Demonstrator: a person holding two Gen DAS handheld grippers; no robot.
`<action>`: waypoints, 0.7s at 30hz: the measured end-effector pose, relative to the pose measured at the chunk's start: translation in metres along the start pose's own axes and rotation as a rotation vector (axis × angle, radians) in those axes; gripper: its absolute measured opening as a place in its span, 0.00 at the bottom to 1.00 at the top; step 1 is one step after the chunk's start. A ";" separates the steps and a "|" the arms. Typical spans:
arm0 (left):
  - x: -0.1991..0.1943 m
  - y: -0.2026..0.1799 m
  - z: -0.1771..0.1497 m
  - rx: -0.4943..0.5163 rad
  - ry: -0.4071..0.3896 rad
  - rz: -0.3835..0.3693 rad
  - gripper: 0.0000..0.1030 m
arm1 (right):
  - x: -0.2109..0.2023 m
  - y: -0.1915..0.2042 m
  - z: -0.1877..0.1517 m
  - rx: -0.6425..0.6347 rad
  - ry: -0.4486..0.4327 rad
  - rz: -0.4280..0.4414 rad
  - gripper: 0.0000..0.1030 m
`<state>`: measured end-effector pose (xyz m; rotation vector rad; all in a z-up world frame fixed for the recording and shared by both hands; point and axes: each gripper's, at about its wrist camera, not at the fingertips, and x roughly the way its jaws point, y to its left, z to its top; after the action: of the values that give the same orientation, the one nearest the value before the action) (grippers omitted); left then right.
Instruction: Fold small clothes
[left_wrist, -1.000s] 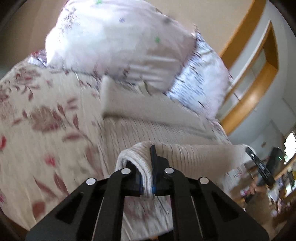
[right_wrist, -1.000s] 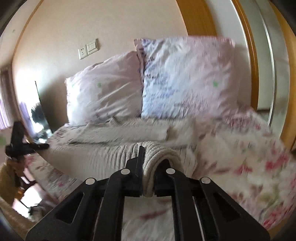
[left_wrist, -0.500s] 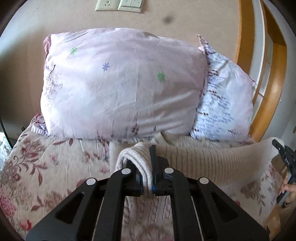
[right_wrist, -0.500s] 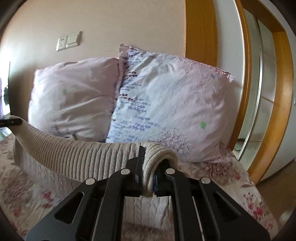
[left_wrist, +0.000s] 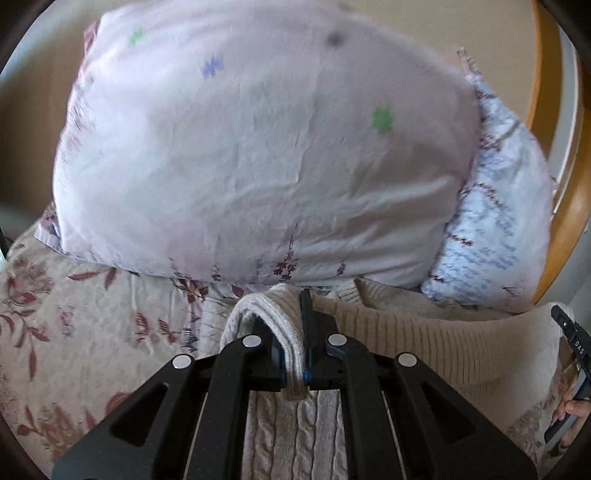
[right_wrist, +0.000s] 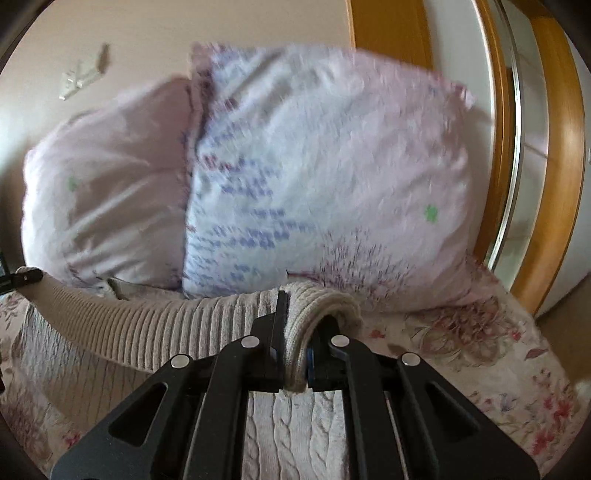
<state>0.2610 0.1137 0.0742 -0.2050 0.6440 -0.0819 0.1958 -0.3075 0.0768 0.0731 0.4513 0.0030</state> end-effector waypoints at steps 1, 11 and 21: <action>0.008 0.000 -0.001 -0.008 0.017 0.001 0.06 | 0.012 -0.001 -0.003 0.013 0.036 -0.002 0.07; 0.054 0.006 -0.005 -0.096 0.128 -0.035 0.07 | 0.063 -0.016 -0.009 0.169 0.210 0.011 0.12; 0.049 0.027 0.000 -0.257 0.139 -0.157 0.63 | 0.050 -0.035 0.002 0.347 0.180 0.068 0.79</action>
<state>0.3000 0.1331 0.0397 -0.5016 0.7757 -0.1651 0.2414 -0.3415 0.0540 0.4321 0.6253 -0.0023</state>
